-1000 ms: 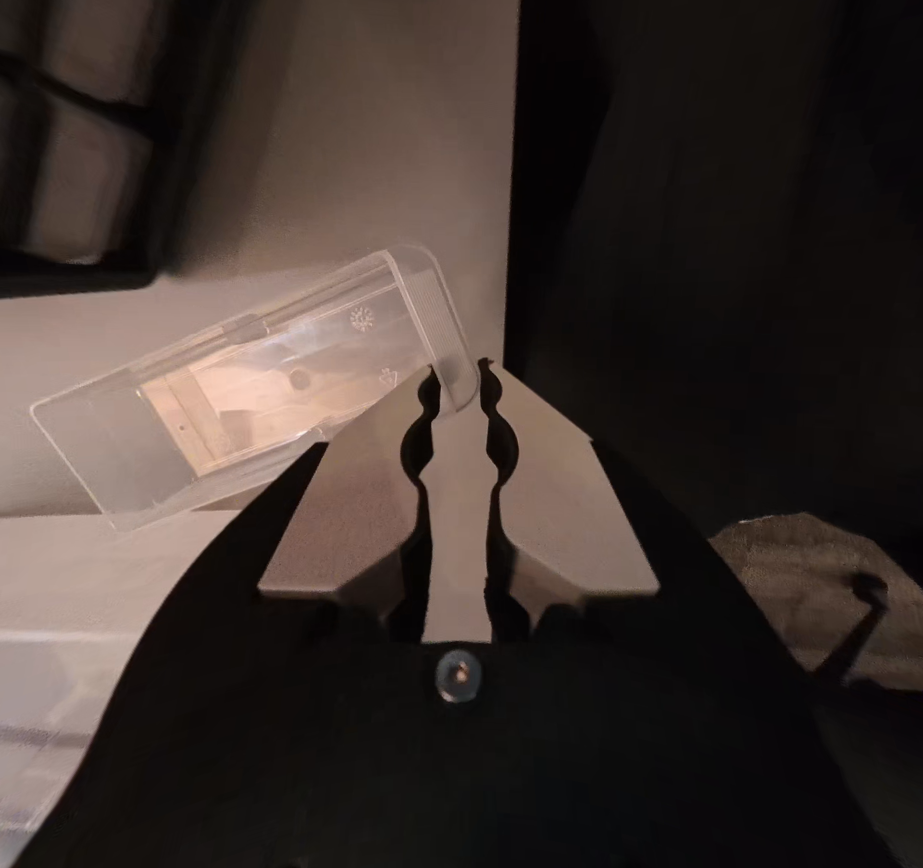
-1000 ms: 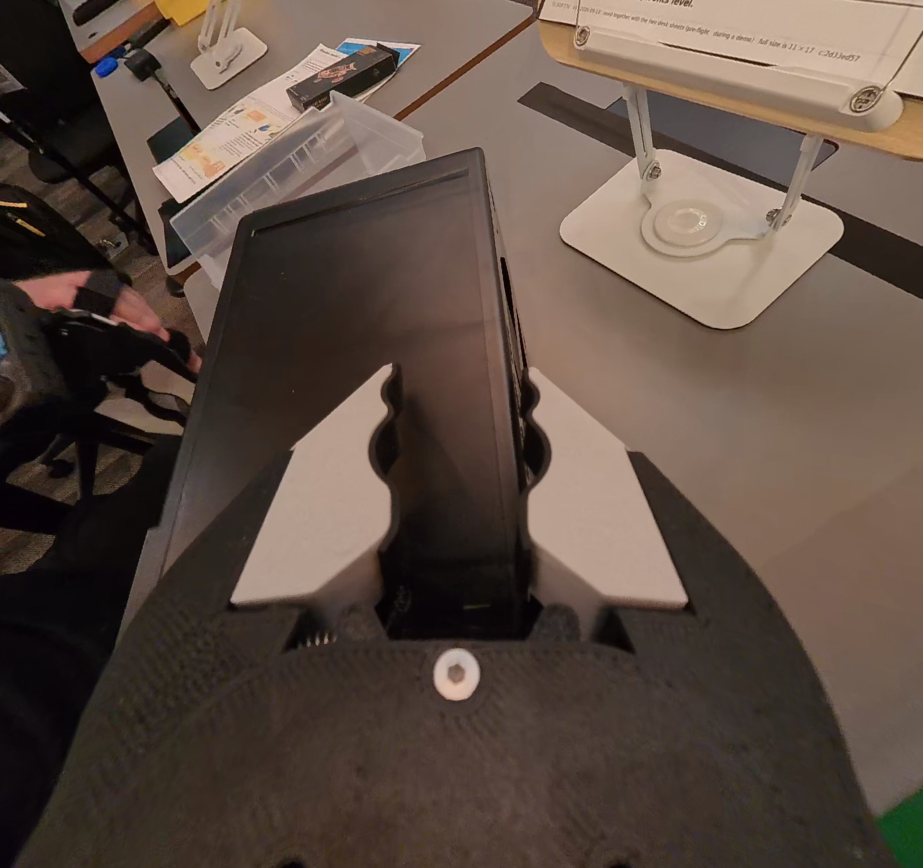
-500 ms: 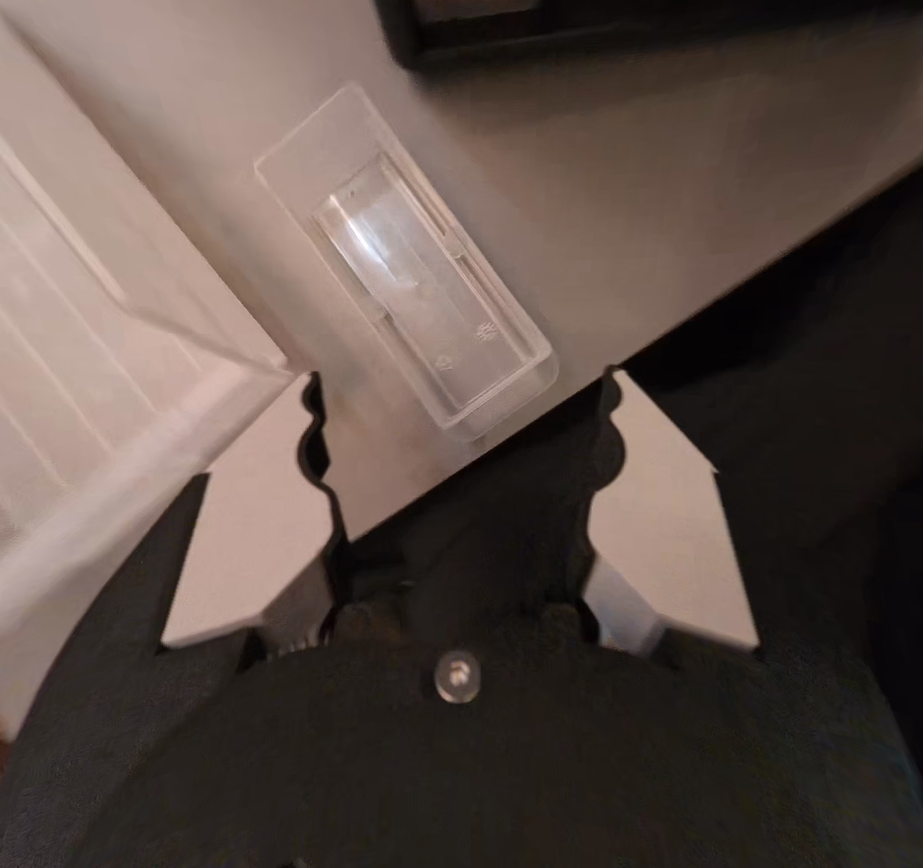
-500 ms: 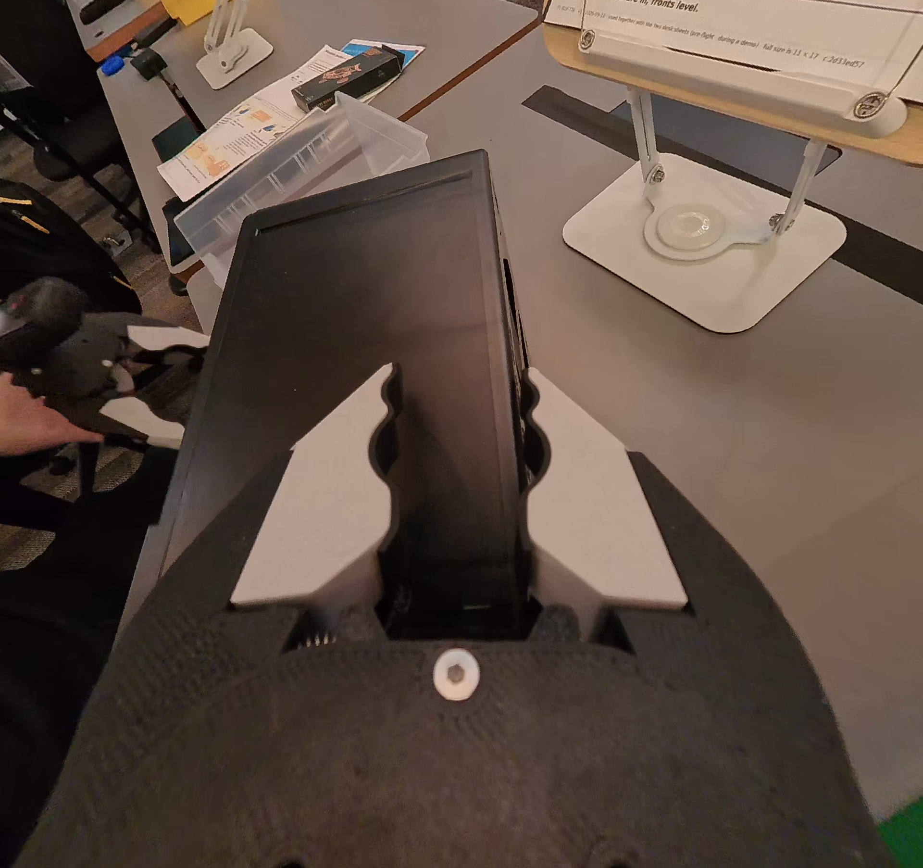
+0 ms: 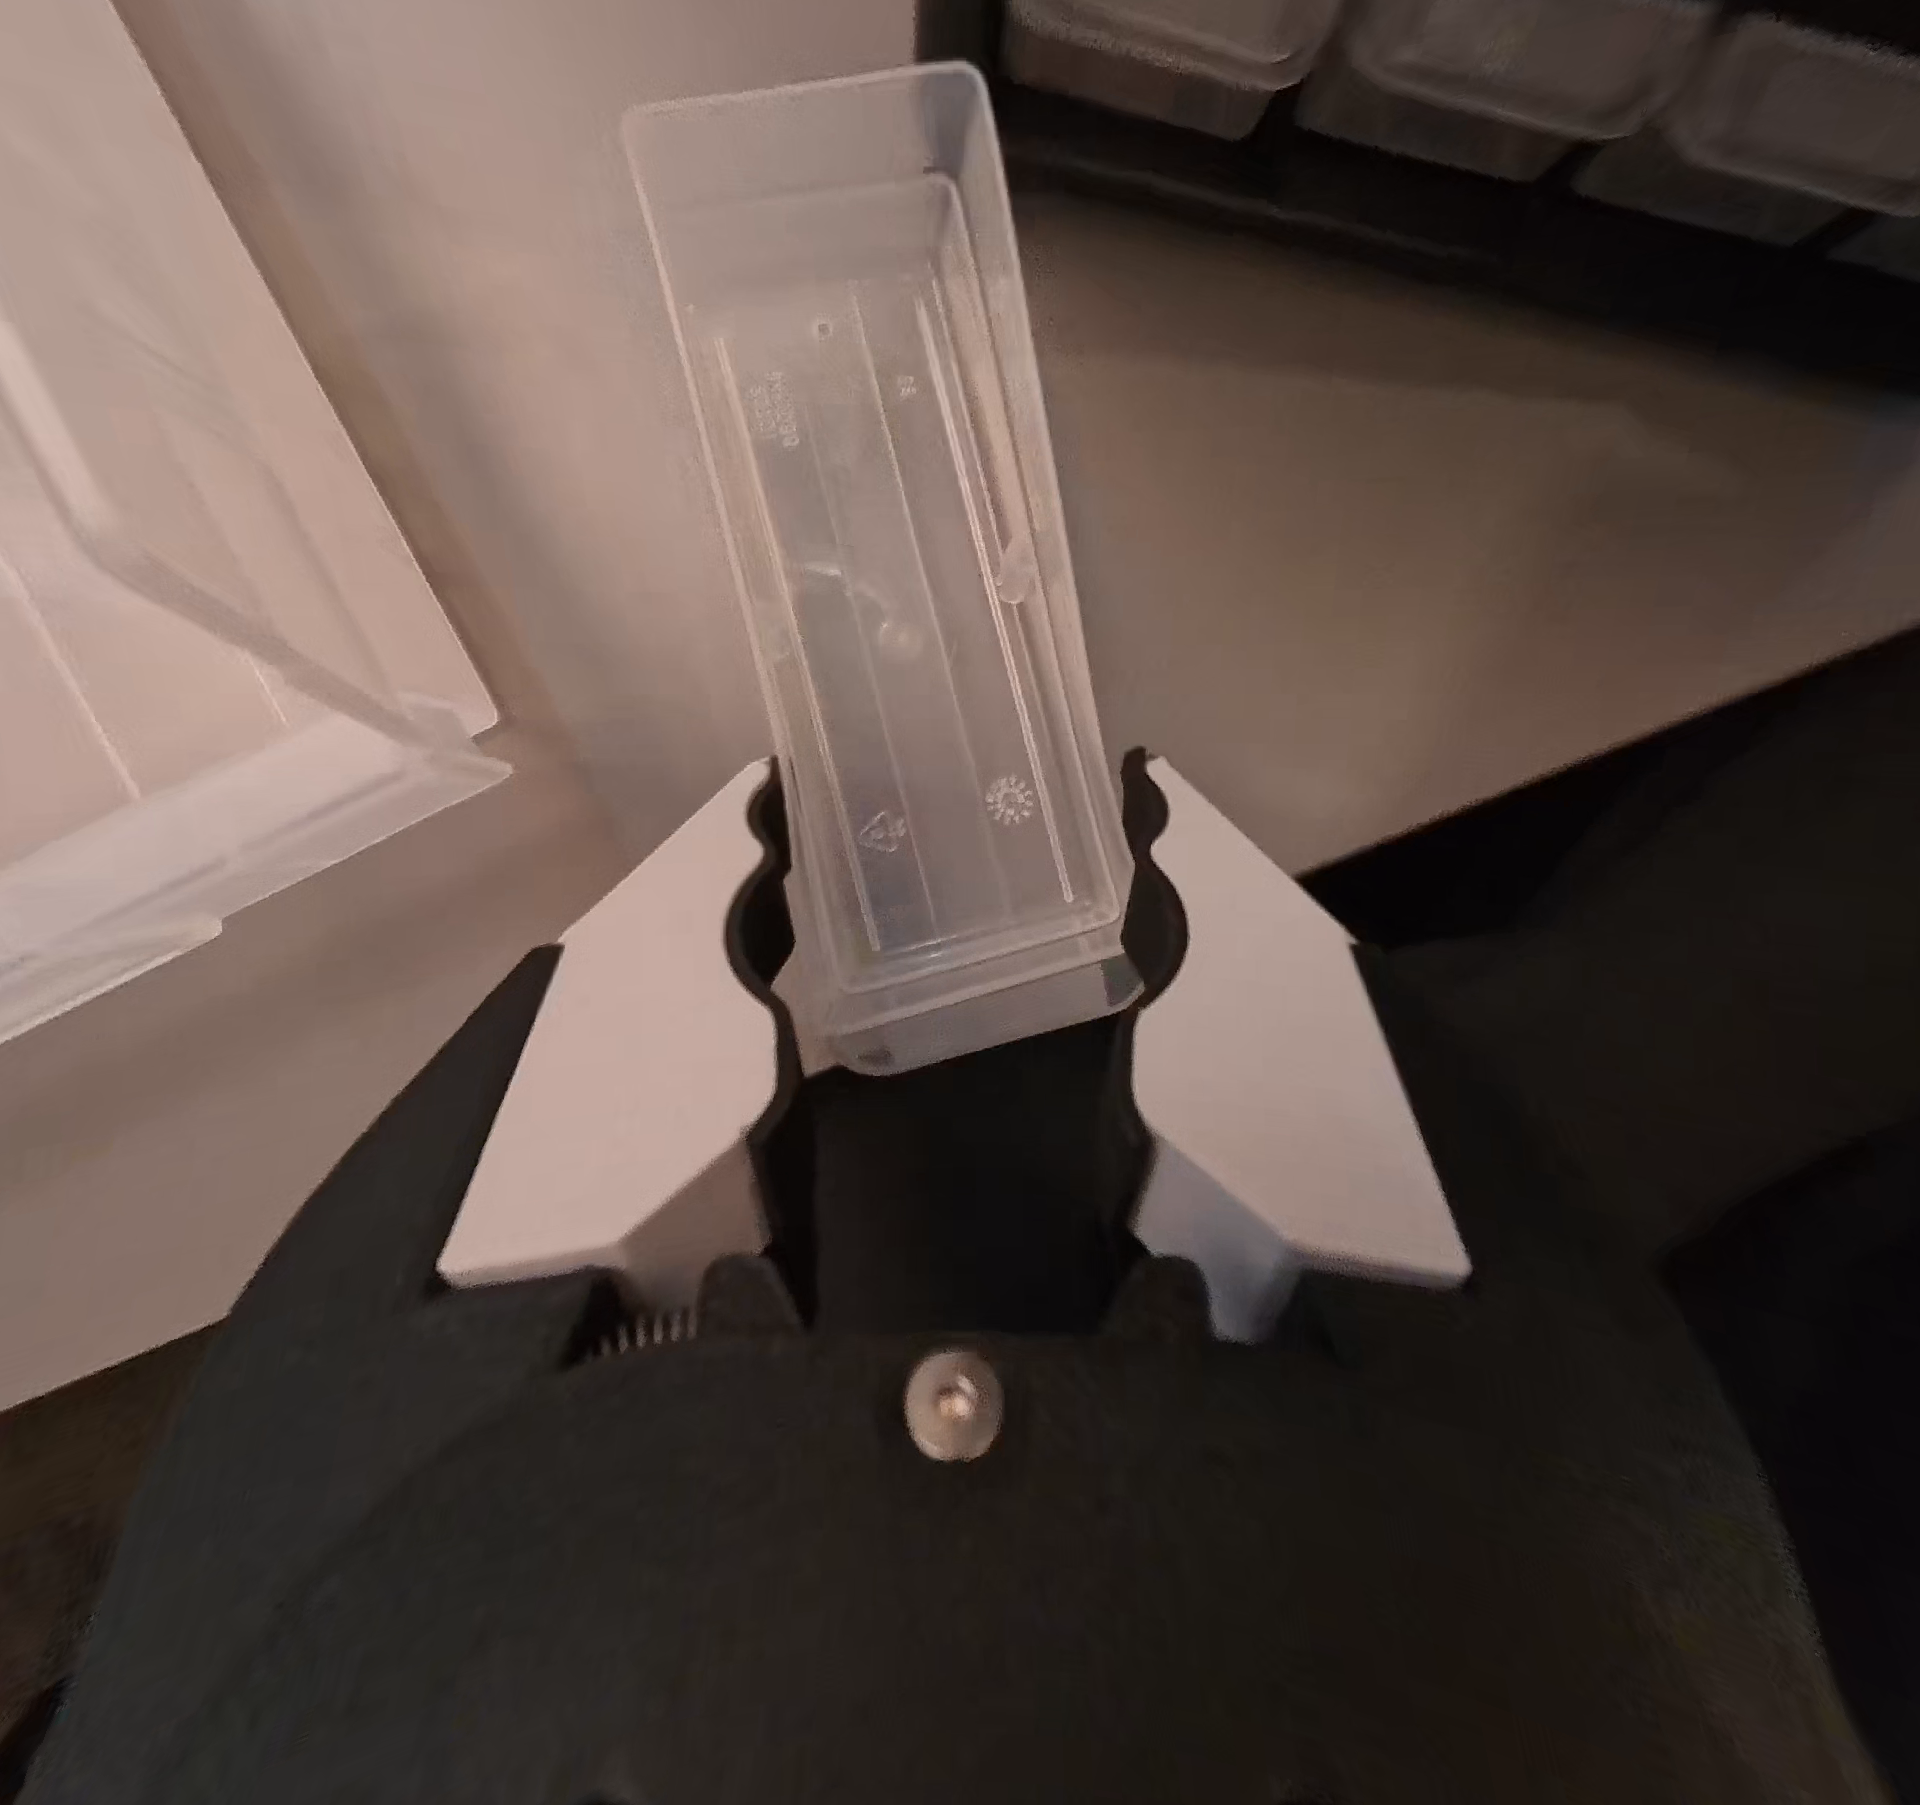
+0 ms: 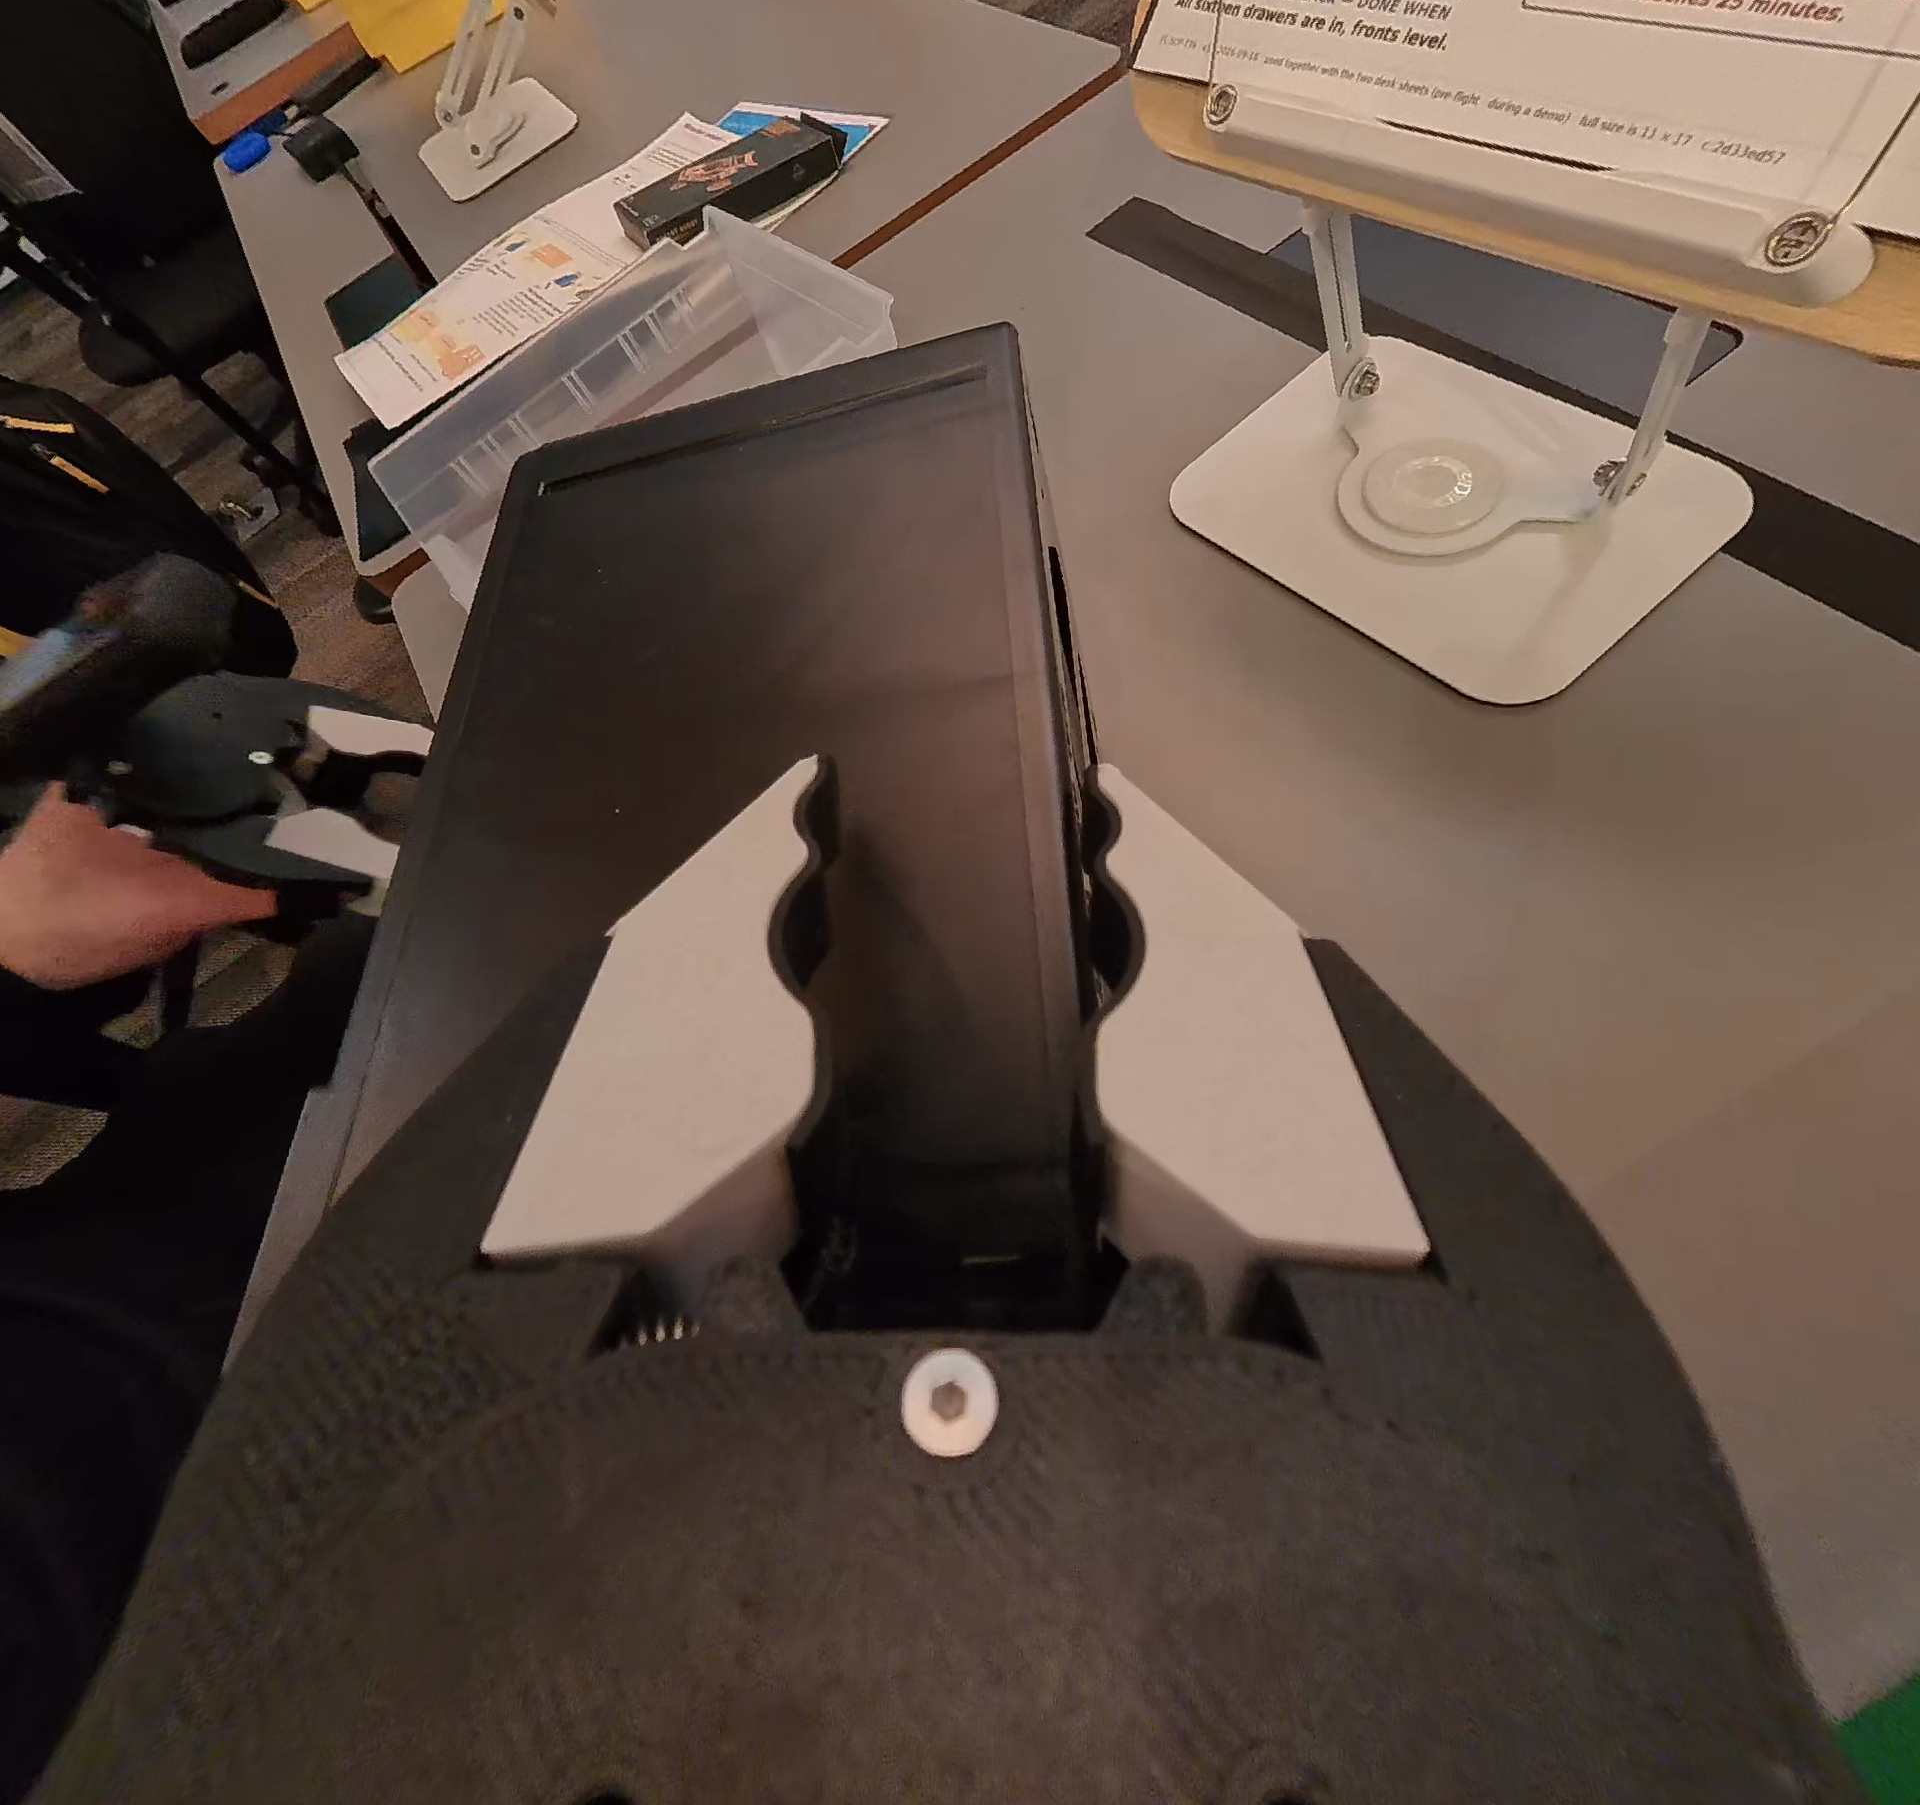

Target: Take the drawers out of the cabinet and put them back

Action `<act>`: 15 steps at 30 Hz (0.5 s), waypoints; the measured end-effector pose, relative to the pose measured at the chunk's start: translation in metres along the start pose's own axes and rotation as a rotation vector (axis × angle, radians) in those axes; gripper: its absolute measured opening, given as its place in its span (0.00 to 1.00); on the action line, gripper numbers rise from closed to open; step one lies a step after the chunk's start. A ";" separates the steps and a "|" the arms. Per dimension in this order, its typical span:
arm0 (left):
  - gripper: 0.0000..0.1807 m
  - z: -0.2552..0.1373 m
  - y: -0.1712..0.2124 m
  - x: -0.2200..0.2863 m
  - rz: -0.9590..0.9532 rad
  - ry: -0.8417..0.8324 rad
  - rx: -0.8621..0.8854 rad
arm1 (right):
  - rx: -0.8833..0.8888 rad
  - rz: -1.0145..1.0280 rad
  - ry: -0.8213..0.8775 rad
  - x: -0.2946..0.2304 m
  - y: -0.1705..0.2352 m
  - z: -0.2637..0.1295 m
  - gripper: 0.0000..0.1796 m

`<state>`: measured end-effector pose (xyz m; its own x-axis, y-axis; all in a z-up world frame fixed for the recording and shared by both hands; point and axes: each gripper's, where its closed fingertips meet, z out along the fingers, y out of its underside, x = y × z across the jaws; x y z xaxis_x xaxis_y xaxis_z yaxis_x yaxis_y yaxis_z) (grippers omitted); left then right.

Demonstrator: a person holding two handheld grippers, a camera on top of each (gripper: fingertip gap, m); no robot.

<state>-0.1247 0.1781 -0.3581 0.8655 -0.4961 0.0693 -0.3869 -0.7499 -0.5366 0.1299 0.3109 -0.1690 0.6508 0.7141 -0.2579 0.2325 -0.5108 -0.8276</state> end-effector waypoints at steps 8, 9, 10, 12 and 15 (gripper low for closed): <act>0.35 -0.079 -0.047 0.062 0.306 0.206 -0.069 | -0.006 0.003 0.002 0.000 0.000 0.000 0.25; 0.35 -0.084 -0.054 0.067 0.334 0.231 -0.098 | -0.007 0.005 0.001 0.000 0.000 0.000 0.25; 0.35 -0.089 -0.063 0.073 0.348 0.262 -0.114 | -0.007 0.006 0.001 0.000 0.000 0.000 0.25; 0.35 -0.094 -0.079 0.078 0.376 0.283 -0.136 | -0.007 0.009 0.000 0.001 0.000 0.000 0.25; 0.35 -0.097 -0.091 0.081 0.434 0.274 -0.196 | -0.008 0.012 0.000 0.001 0.000 0.000 0.25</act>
<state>-0.0499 0.1638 -0.2218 0.5094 -0.8539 0.1069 -0.7644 -0.5060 -0.3996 0.1303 0.3115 -0.1698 0.6536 0.7080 -0.2675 0.2306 -0.5229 -0.8206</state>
